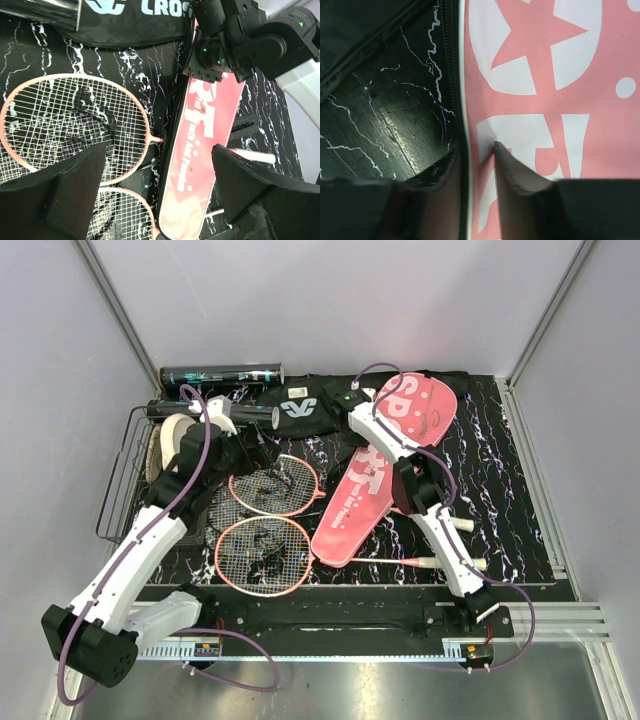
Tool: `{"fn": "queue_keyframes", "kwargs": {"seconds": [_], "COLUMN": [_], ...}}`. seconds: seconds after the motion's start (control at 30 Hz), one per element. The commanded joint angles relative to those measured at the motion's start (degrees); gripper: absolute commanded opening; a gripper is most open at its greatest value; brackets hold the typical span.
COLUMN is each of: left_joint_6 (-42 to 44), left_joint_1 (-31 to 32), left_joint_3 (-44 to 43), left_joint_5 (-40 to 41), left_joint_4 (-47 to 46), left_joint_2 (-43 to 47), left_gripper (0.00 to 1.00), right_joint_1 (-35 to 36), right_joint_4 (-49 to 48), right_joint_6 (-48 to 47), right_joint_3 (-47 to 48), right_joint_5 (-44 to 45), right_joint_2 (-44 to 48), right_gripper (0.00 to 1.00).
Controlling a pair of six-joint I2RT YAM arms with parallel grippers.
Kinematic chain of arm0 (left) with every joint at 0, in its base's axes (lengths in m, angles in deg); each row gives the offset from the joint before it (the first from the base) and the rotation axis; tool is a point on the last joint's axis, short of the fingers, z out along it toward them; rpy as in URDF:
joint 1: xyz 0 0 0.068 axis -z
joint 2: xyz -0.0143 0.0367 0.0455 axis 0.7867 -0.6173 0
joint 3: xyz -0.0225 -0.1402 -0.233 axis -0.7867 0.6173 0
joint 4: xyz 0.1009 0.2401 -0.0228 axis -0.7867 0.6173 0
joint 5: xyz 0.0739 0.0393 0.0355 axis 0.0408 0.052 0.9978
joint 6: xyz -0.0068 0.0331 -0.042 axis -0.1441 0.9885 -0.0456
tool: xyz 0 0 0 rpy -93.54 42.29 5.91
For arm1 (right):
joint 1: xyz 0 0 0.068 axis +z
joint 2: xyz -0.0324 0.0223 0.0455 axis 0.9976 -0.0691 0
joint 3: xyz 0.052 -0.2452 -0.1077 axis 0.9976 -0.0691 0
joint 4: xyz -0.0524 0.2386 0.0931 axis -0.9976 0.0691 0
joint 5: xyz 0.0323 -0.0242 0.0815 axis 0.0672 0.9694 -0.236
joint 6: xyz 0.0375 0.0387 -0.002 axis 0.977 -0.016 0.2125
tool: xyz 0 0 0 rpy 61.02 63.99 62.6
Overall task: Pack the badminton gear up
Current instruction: Open the racket bag at the center of the board.
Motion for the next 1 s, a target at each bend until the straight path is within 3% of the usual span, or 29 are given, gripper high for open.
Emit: {"fn": "queue_keyframes", "kwargs": {"seconds": [0.0, 0.03, 0.1, 0.23, 0.37, 0.43, 0.53, 0.6, 0.77, 0.83, 0.87, 0.97], "left_joint_6": [3.7, 4.1, 5.3, 4.5, -2.0, -6.4, -6.4, -8.0, -10.1, -10.1, -10.1, -10.9], "left_joint_1": [0.2, 0.2, -0.5, -4.4, -6.2, -4.1, 0.5, 2.4, 3.4, 4.1, 4.3, 4.5], "left_joint_3": [-0.9, -1.6, -2.3, -3.8, -1.3, -1.8, -5.2, -5.8, -7.1, -5.9, -5.5, -4.9], "left_joint_5": [-5.8, -6.9, -10.7, -22.1, -40.1, -42.6, -40.6, -37.4, -33.4, -31.4, -27.8, -22.6], "left_joint_4": [-1.6, -1.5, -1.6, -5.2, -19.9, -26.5, -27.1, -28.3, -30.7, -31.5, -31.2, -29.7], "left_joint_2": [0.7, 0.4, -0.9, -4.5, -11.1, -14.6, -21.0, -22.8, -26.9, -26.3, -26.1, -27.7], "left_gripper": [0.91, 0.91, 0.91, 0.84, 0.82, 0.87, 0.89, 0.89, 0.81, 0.84, 0.92, 0.96], "right_joint_1": [0.3, 0.3, 0.3, 0.2, -1.2, -2.8, -6.2, -7.1, -7.2, -7.2, -7.1, -7.2], "right_joint_4": [-1.0, -1.0, -4.1, -13.3, -35.3, -41.9, -51.6, -58.3, -66.7, -67.6, -70.4, -73.1], "right_joint_6": [-6.1, -7.1, -12.1, -21.2, -28.5, -27.8, -24.6, -22.5, -20.4, -19.5, -19.3, -17.6], "right_joint_3": [-0.7, -0.7, -2.7, -14.8, -41.9, -50.1, -63.4, -67.3, -75.2, -77.5, -78.3, -80.8], "right_joint_5": [1.8, 1.6, -1.5, -13.7, -34.3, -44.3, -54.4, -58.9, -62.1, -62.7, -63.0, -65.0], "right_joint_2": [5.1, 7.3, 11.1, 28.6, 47.8, 56.2, 62.2, 64.0, 66.3, 65.7, 65.5, 64.1], "right_gripper": [0.09, 0.00, 0.00, 0.00, 0.00, 0.00, 0.00, 0.00, 0.00, 0.00, 0.00, 0.00]}}
